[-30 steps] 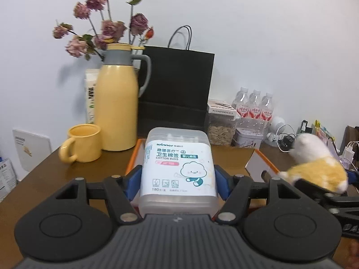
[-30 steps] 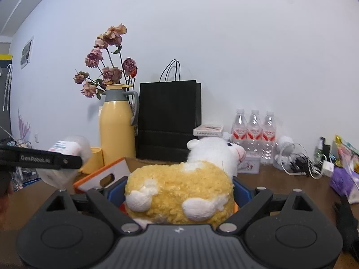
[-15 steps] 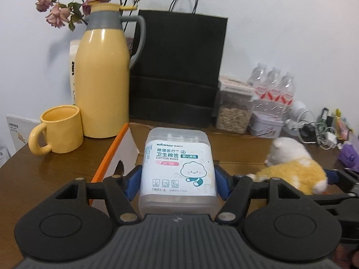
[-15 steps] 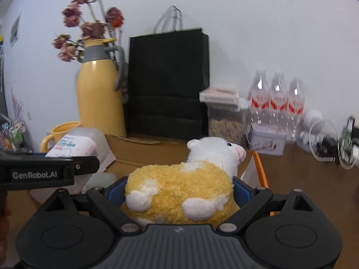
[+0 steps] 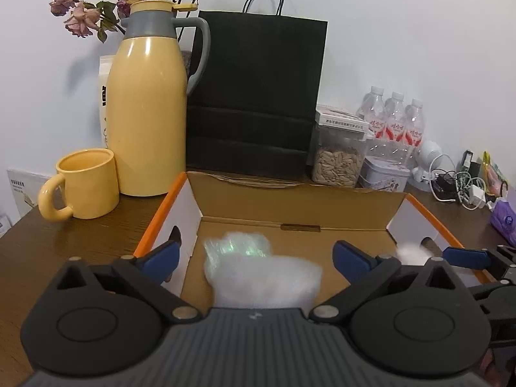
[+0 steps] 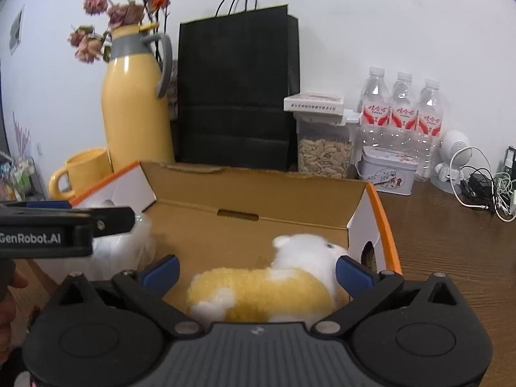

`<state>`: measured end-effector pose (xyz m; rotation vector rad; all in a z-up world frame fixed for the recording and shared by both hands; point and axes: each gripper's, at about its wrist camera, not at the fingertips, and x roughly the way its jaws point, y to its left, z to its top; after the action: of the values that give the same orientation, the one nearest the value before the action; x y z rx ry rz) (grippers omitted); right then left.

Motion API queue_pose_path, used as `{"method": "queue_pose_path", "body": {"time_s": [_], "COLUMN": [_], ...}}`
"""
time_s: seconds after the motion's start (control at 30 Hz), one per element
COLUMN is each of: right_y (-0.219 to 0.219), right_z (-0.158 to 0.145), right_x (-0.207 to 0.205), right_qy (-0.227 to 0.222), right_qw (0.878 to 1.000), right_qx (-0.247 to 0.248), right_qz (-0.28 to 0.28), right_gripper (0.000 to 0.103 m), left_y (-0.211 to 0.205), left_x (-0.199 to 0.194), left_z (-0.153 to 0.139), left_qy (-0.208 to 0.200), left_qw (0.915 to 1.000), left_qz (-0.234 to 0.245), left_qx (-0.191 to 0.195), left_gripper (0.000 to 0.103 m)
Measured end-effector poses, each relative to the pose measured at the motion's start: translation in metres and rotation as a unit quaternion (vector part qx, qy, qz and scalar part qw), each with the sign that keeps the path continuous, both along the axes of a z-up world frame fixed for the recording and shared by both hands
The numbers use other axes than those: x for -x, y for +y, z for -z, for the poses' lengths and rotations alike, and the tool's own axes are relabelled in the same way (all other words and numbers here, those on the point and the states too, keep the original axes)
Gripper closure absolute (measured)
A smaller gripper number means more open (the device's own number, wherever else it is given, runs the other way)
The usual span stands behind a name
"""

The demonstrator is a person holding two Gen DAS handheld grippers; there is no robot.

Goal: Organize objects
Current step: 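Lower the swab container and plush sheep into the box and open both tools, then return to the table and grasp a white bottle cap with the right tool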

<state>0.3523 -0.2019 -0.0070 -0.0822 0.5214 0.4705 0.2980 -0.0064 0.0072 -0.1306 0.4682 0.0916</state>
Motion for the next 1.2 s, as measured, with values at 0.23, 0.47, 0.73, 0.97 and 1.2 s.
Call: {"method": "queue_pose_path", "body": {"time_s": [0.23,0.47,0.73,0.97,1.2], "right_y": [-0.003,-0.009,-0.016,-0.021,-0.027], "right_z": [-0.007,-0.026,-0.049,-0.054,-0.041], "right_x": [0.005,0.028,0.077,0.13,0.184], "right_qy": [-0.016,-0.057,-0.093,-0.095,-0.075], "right_qw": [1.0,0.998,0.995,0.995,0.997], "right_qx": [-0.005,-0.014,-0.024,-0.025,-0.01], "right_qz": [0.006,0.014,0.007,-0.001,-0.011], "right_gripper": [0.0,0.0,0.0,0.0,0.0], "left_y": [0.001,0.004,0.01,0.026,0.044], "left_x": [0.002,0.02,0.063,0.116,0.175], "left_z": [-0.004,-0.02,-0.036,-0.041,-0.03], "left_qy": [-0.004,-0.03,-0.04,-0.034,-0.01], "left_qw": [1.0,0.9995,0.9992,0.9993,0.9997], "left_qz": [-0.002,-0.003,-0.007,-0.016,-0.019], "left_qx": [0.003,0.007,-0.001,-0.006,-0.01], "left_gripper": [0.0,0.0,0.0,0.0,0.0]}}
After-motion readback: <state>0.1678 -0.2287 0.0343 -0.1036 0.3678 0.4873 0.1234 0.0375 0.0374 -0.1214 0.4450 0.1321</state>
